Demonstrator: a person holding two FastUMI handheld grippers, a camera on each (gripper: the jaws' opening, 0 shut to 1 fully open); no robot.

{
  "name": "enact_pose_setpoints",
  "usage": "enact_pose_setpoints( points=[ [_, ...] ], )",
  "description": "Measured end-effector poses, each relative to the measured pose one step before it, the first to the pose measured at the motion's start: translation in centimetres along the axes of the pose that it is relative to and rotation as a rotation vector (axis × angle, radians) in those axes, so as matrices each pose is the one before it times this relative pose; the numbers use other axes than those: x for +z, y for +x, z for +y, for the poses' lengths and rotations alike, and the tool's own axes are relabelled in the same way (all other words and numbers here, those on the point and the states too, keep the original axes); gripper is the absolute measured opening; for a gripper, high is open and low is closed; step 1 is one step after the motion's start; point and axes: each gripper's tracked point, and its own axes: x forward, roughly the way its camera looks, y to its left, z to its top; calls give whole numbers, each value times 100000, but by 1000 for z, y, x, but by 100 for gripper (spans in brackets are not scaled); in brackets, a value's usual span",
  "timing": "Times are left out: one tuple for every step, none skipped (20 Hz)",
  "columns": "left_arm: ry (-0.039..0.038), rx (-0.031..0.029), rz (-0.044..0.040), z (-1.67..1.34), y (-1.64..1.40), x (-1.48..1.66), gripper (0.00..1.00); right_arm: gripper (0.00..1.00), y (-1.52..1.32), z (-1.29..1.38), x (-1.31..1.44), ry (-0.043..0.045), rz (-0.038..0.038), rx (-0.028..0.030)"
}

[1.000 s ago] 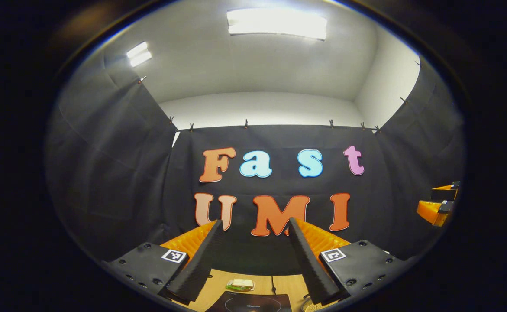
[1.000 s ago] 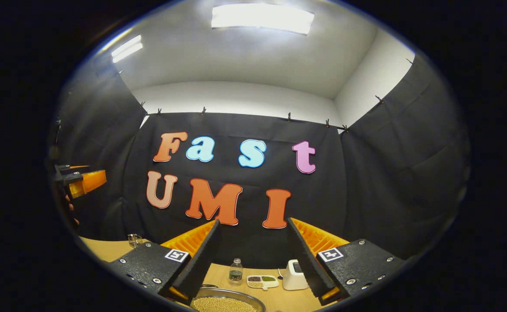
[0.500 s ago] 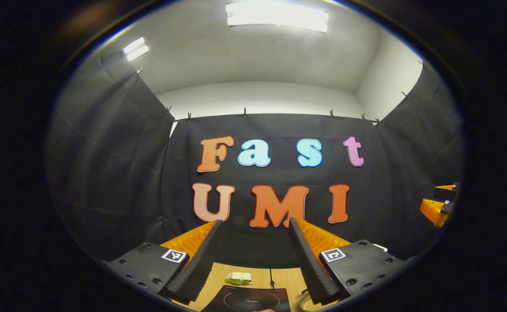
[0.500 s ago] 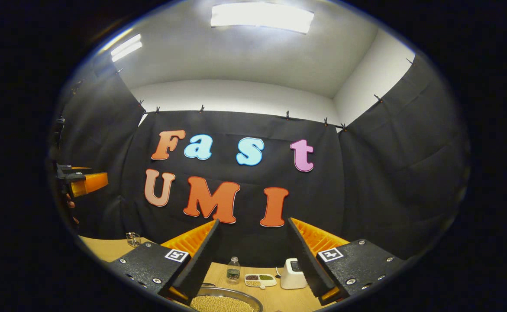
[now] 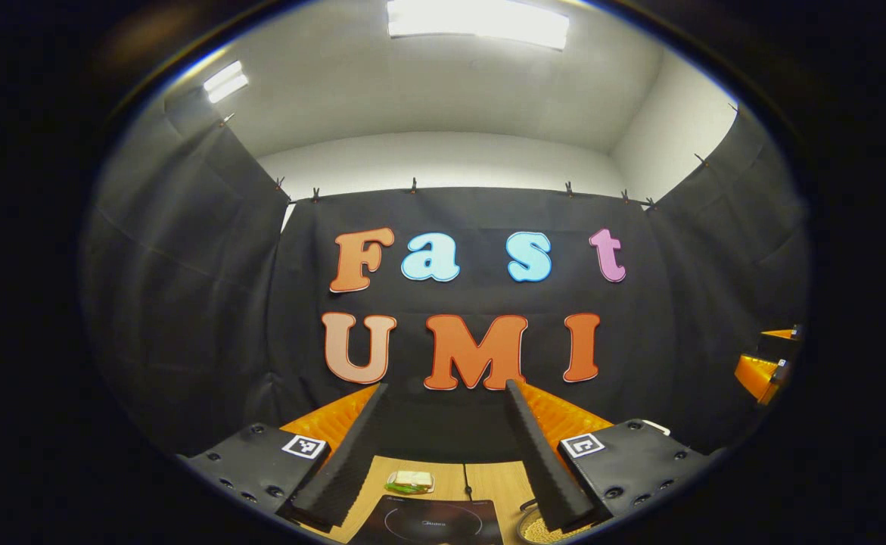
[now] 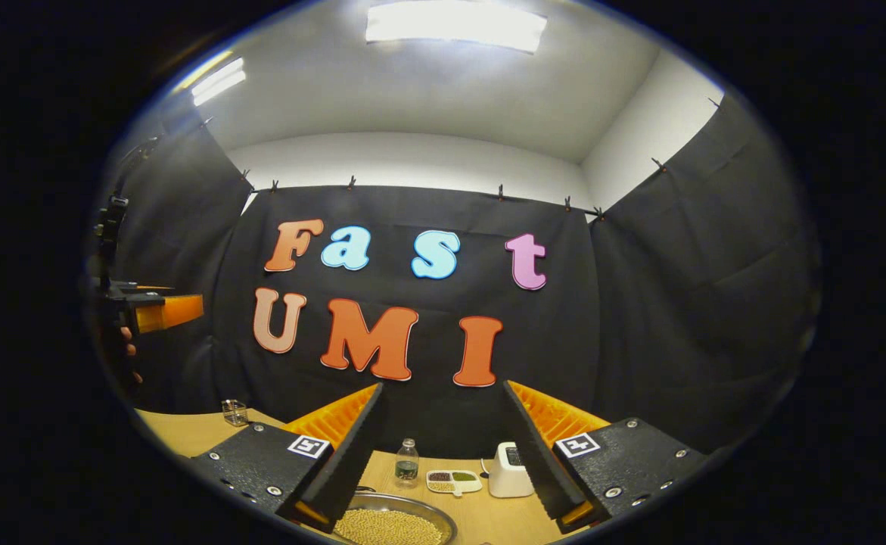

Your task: First push the handle of the pot to place it horizontally, then grasp the pot with both hands and set it on the induction cooktop.

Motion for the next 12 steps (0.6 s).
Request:
enact_pose_setpoints(
  points=[
    [179,99,-137,35,112,39,97,93,-179,273,-1088,357,2951,1305],
    [137,147,-151,95,84,-54,97,93,-238,189,-1269,37,3476,1271],
    [-65,178,26,-18,225,-32,97,93,-254,146,-1202,16,3408,1070],
    [-93,0,167,-47,60,-112,97,93,-76,71,-1169,430,3178,860],
    [-160,64,199,-38,75,-56,97,94,26,100,-1008,991,2549,502],
    [-13,17,191,39,-84,-134,97,93,-21,118,-1219,563,3007,815],
    [-138,326,63,67,78,-43,97,92,-61,54,-1446,107,3736,494],
    [89,116,108,90,55,-155,97,91,10,25,-1490,81,3747,534],
    [16,220,133,2,4,-63,97,89,61,108,-1076,25,3599,903],
    [271,-101,135,-44,-100,-34,97,88,98,271,-1277,346,3651,1133],
    [286,96,-26,-29,40,-4,97,87,-43,339,-1245,641,3481,1611],
    [259,184,-334,94,-39,116,97,85,-90,411,-1275,1438,3058,1816]
  ],
)
